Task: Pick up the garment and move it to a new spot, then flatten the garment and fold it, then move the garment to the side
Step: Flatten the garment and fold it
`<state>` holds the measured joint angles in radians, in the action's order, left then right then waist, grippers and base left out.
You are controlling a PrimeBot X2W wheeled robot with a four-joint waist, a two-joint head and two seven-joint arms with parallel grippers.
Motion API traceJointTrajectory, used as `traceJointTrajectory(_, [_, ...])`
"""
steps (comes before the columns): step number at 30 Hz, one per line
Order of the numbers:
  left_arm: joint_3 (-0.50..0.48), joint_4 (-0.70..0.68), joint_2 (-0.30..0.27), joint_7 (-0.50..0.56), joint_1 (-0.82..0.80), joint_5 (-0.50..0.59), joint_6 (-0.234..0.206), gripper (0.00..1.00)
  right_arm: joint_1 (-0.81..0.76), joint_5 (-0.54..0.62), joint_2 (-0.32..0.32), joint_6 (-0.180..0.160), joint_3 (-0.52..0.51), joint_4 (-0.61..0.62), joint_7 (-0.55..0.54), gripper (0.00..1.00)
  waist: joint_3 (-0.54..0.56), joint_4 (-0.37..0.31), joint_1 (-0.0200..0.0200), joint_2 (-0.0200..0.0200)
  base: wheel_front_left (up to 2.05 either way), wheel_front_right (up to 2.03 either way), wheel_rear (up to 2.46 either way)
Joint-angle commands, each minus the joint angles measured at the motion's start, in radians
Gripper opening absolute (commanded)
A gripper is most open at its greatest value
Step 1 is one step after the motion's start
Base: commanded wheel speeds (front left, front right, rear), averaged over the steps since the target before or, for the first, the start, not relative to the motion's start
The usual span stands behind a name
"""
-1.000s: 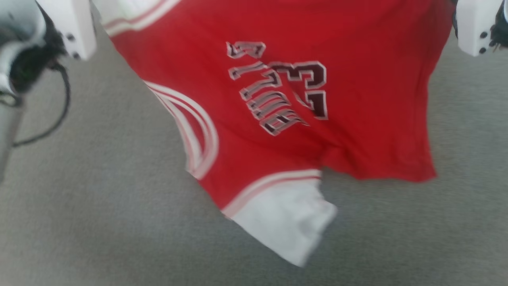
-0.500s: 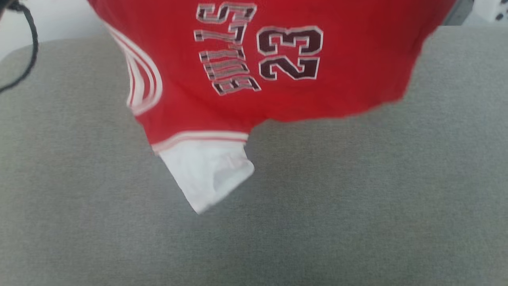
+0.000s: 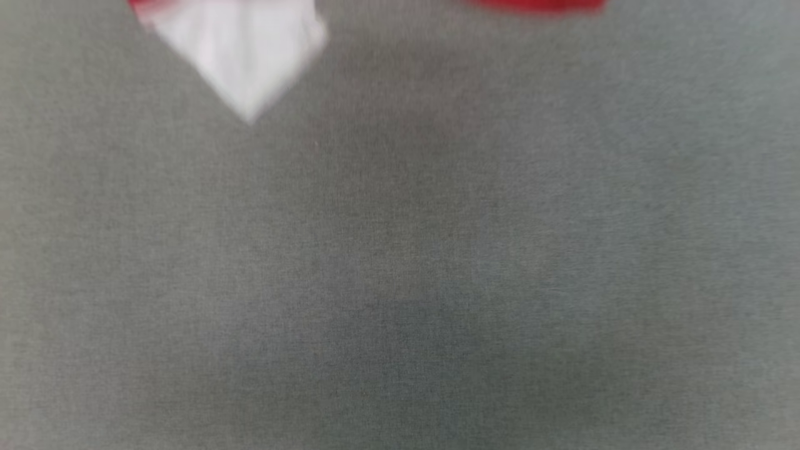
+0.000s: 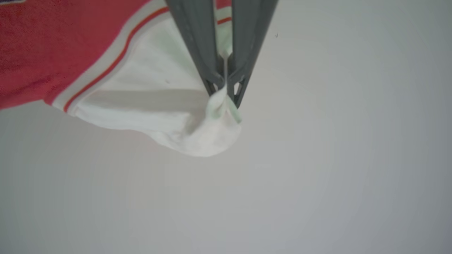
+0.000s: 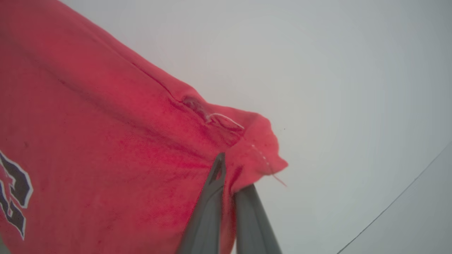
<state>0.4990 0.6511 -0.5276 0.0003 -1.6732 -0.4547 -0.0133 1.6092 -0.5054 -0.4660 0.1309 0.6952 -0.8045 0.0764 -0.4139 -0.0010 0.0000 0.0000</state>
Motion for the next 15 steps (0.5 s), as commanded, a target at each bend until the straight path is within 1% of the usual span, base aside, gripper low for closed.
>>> traceJointTrajectory(1, [-0.003,0.025,0.011,-0.054,-0.031,0.017,-0.012,0.0,0.023,0.045,0.013,0.0,-0.019,-0.034,0.041,0.0,-0.042,0.006,0.0,0.0,0.0,0.0,0.0])
traceJointTrajectory(3, [0.002,0.065,0.03,-0.141,-0.06,0.038,-0.017,0.0,0.052,0.116,0.034,0.0,-0.05,-0.091,0.103,0.0,-0.057,0.015,0.0,0.0,0.0,0.0,0.0])
traceJointTrajectory(5, [0.006,0.108,0.049,-0.197,-0.068,0.042,-0.008,0.0,0.052,0.173,0.064,0.0,-0.065,-0.136,0.131,0.0,-0.063,0.023,0.0,0.0,0.0,0.0,0.0])
traceJointTrajectory(7, [0.02,0.151,0.057,-0.22,-0.047,0.044,0.019,0.0,0.022,0.19,0.095,0.0,-0.062,-0.178,0.124,0.0,-0.061,0.03,0.0,0.0,0.0,0.0,0.0])
traceJointTrajectory(10, [0.04,0.215,0.081,-0.204,0.012,0.015,0.071,0.0,-0.029,0.179,0.112,0.0,-0.023,-0.212,0.095,0.0,-0.052,0.043,0.0,0.0,0.0,0.0,0.0])
traceJointTrajectory(12, [0.058,0.25,0.089,-0.169,0.059,-0.008,0.099,0.0,-0.078,0.136,0.123,0.0,0.009,-0.213,0.071,0.0,-0.042,0.053,0.0,0.0,0.0,0.0,0.0])
traceJointTrajectory(13, [0.058,0.267,0.093,-0.14,0.087,-0.032,0.112,0.0,-0.104,0.122,0.12,0.0,0.033,-0.21,0.051,0.0,-0.036,0.057,0.0,0.0,0.0,0.0,0.0])
traceJointTrajectory(15, [0.077,0.279,0.089,-0.093,0.141,-0.05,0.128,0.0,-0.158,0.058,0.113,0.0,0.071,-0.181,0.02,0.0,-0.025,0.065,0.0,0.0,0.0,0.0,0.0])
